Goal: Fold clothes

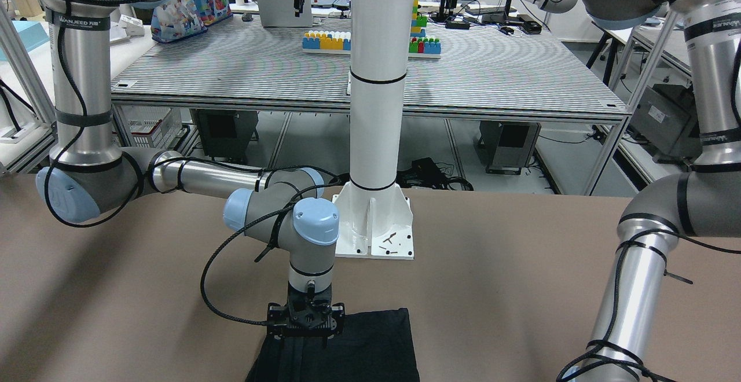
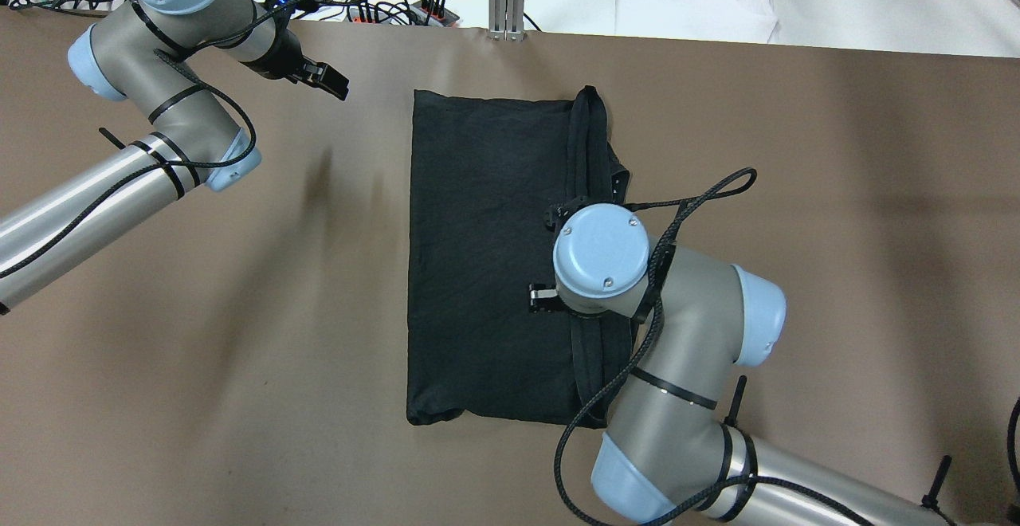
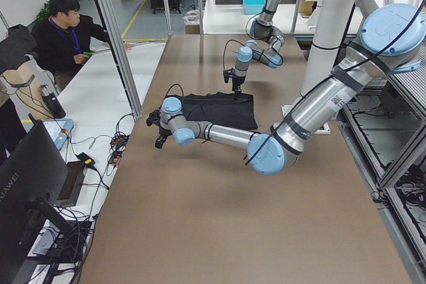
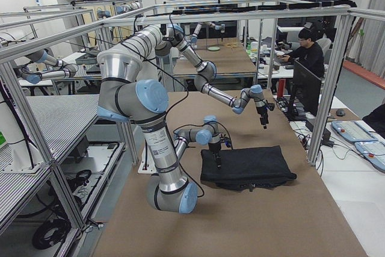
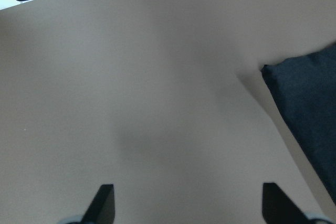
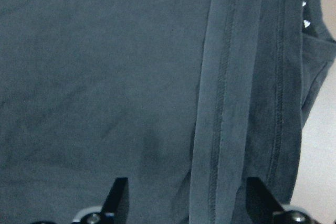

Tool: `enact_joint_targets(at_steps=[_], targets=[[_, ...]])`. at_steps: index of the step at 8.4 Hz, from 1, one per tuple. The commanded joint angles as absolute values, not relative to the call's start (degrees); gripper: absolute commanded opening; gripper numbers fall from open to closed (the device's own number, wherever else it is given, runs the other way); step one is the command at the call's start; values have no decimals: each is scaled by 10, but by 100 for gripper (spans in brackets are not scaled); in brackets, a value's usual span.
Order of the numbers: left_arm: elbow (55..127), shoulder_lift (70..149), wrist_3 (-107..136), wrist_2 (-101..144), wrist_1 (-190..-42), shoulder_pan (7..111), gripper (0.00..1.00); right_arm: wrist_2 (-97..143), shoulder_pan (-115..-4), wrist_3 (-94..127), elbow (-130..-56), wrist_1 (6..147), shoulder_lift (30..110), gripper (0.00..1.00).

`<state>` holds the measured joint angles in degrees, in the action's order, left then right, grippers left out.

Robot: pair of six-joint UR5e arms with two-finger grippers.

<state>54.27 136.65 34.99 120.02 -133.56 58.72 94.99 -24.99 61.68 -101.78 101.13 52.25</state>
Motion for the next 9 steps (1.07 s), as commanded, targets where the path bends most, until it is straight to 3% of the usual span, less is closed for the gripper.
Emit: enact_joint_targets(at_steps=[1,5,9], targets=[[543,1362,350,1201,-1336,586,100,894,-186,577,-1020,1061,523,71],[545,1358,350,1201,-1336,586,100,887,-184,520,-1029,1070,544,60],[545,1358,350,1201,-1336,586,100,872,-185,504,-1045,1070,557,36]])
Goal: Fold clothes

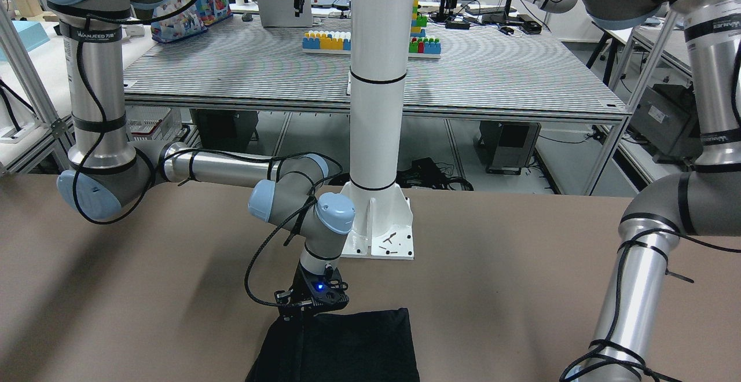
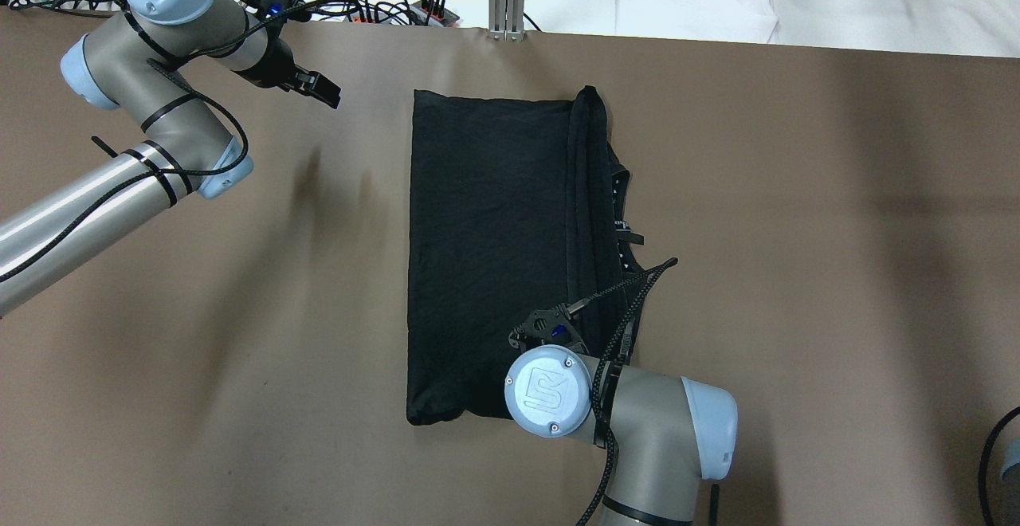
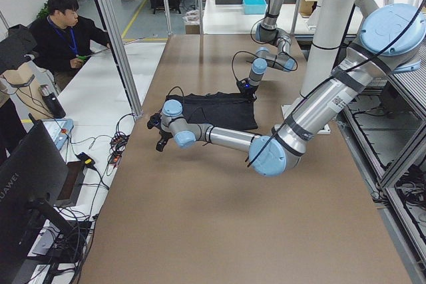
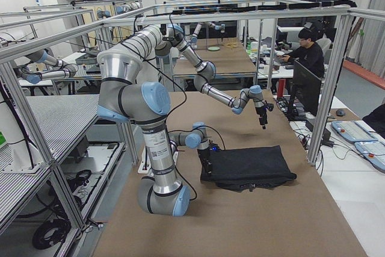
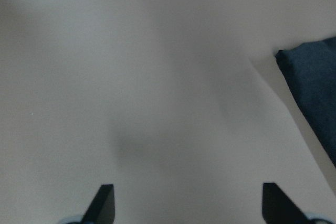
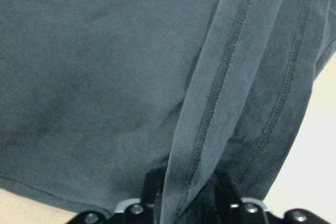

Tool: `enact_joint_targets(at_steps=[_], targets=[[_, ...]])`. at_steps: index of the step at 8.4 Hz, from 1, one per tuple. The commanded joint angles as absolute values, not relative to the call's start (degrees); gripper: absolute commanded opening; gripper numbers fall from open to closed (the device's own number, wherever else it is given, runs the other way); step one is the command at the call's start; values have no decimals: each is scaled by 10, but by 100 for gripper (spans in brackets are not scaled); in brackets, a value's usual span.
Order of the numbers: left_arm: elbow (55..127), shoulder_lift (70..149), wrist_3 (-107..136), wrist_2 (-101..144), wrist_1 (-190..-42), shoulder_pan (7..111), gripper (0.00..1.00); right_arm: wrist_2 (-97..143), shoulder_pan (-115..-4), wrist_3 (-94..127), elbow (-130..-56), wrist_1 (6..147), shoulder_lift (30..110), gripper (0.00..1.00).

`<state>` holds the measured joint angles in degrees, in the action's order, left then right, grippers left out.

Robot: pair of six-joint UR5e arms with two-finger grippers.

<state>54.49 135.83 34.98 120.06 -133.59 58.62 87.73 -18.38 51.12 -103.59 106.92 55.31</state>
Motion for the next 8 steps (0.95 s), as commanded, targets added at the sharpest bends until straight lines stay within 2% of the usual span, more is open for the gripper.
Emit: enact_joint_targets(at_steps=[1,2,3,5,7,8], targets=[[545,1359,350,1201,-1336,586,100,872,-185,498,-1056,1069,566,35],[545,1359,350,1201,-1336,586,100,872,-185,493,-1066,1069,573,35],[544,1359,350,1201,-1336,583,100,871,-185,493,-1066,1069,576,31],[544,1359,350,1200,-1336,583,100,871,-184,497,-1066,1069,575,1],[544,1359,350,1200,-1336,583,100,872,-188,496,-1068,1068,579,0],[544,1359,350,1200,-1336,582,100,872,-188,495,-1088,1065,610,0]])
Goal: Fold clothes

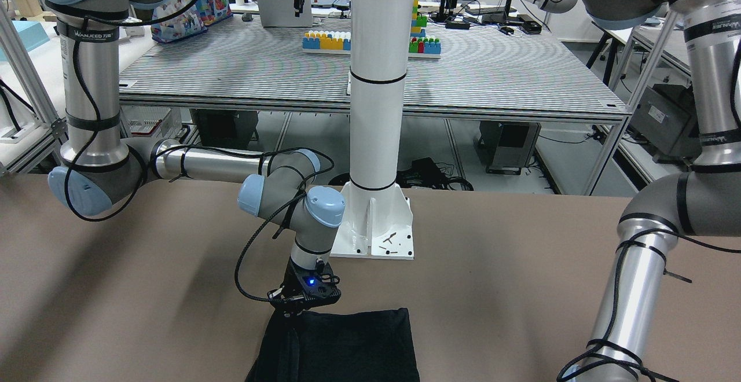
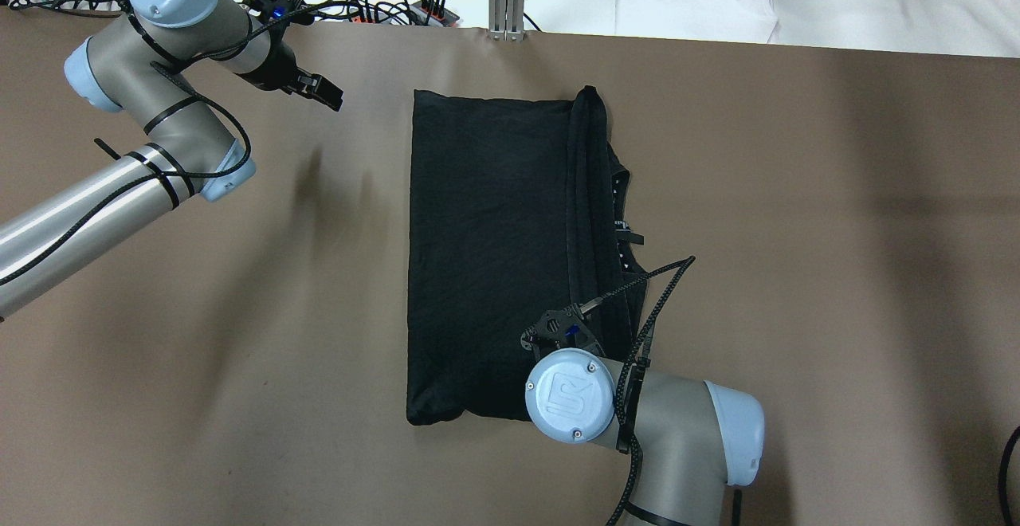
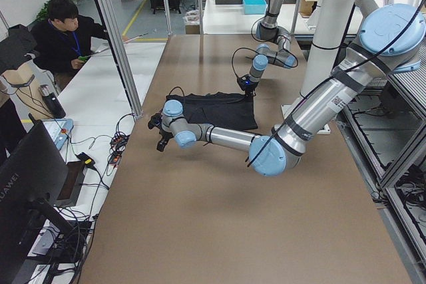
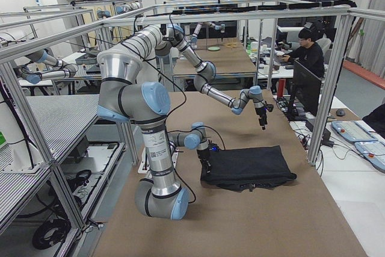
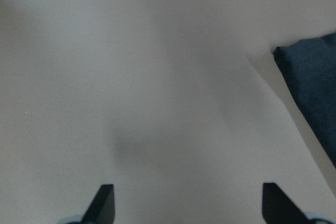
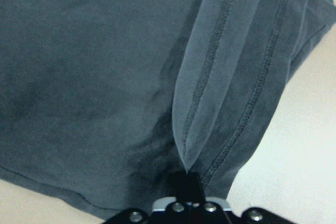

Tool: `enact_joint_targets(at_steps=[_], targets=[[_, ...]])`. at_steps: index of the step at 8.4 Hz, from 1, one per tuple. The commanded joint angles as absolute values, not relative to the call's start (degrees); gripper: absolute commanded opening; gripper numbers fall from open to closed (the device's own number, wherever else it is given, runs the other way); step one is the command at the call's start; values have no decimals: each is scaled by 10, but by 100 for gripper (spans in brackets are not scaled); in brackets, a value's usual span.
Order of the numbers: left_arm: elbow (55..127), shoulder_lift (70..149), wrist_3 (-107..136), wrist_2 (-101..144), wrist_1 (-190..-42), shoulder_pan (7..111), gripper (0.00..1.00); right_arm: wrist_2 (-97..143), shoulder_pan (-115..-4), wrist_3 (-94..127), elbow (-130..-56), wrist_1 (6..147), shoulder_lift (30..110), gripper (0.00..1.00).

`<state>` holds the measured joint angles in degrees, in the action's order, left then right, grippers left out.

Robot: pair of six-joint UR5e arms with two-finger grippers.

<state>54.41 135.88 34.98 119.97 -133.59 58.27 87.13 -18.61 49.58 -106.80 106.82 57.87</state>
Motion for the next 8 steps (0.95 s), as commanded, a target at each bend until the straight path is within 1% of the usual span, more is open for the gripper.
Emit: enact_joint_targets(at_steps=[1,2,3,4,5,6,8], targets=[[544,1359,350,1200,-1336,582,100,871,-188,497,-1119,1064,649,0],[544,1359,350,1194,-1336,581,100,871,-188,502,-1135,1064,674,0],[545,1359,350,1185,-1336,575,100,870,-184,506,-1136,1064,681,0],[545,1360,351,1180,-1336,574,100,873,-180,531,-1132,1062,678,23],[545,1360,350,1179,-1336,574,100,873,-176,564,-1129,1045,674,71],[545,1360,350,1179,-1336,574,100,872,-176,590,-1129,1015,675,92],[545,1360,351,1179,-1336,574,100,872,-212,585,-1116,982,672,93]])
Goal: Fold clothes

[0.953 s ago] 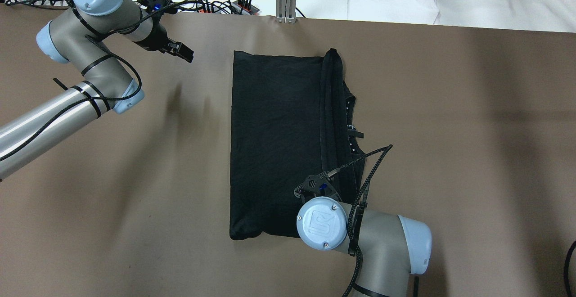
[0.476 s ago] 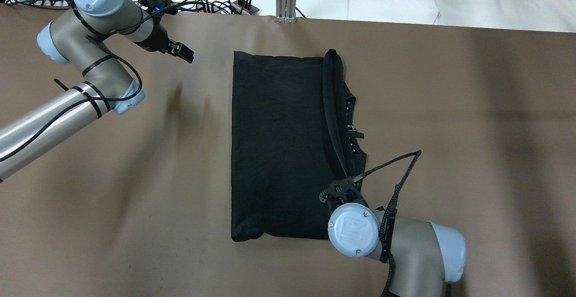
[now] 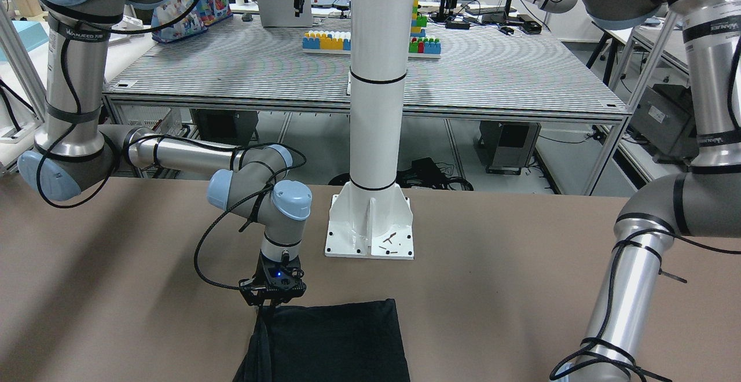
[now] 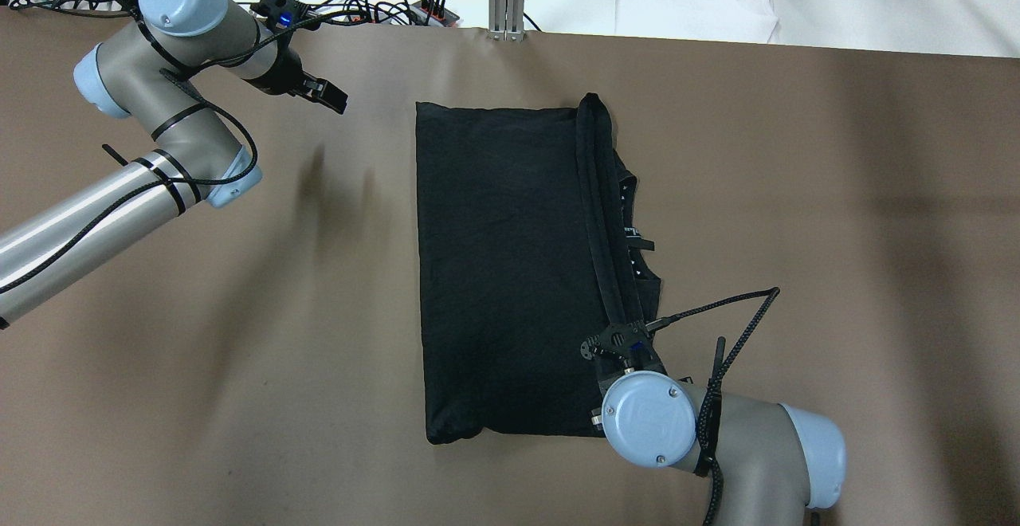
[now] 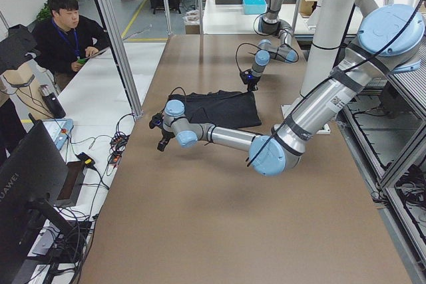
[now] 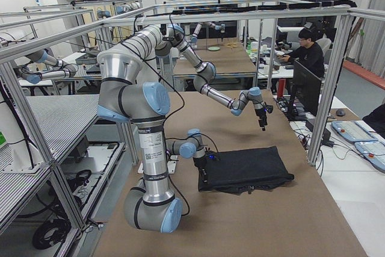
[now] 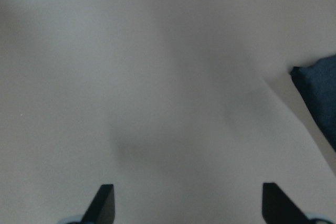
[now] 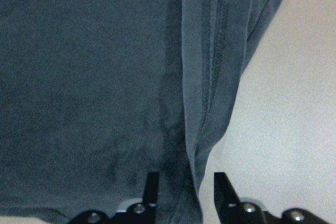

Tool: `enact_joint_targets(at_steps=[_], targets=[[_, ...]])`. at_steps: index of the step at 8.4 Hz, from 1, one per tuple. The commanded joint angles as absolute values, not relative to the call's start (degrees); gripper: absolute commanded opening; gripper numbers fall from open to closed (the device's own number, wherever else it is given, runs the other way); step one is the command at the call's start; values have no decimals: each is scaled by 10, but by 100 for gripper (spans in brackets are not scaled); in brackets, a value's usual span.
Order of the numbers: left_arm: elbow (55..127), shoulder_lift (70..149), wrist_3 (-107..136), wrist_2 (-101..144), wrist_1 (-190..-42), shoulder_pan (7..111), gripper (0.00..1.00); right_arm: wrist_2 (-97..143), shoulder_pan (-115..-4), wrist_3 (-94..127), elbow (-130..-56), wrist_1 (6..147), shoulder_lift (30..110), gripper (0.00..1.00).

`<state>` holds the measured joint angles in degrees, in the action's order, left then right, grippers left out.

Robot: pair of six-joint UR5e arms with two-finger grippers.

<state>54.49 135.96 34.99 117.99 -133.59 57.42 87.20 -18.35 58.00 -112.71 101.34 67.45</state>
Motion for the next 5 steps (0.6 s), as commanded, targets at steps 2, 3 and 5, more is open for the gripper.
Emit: enact_joint_targets(at_steps=[2,3,5], targets=[[545,1360,350,1179,-1335,574,100,875,-256,572,-1044,977,623,93],[545,1360,351,1179,-1335,574,100,877,-271,563,-997,977,587,93],[545,1361,351,1179,-1335,574,100,888,-287,530,-983,976,581,93]])
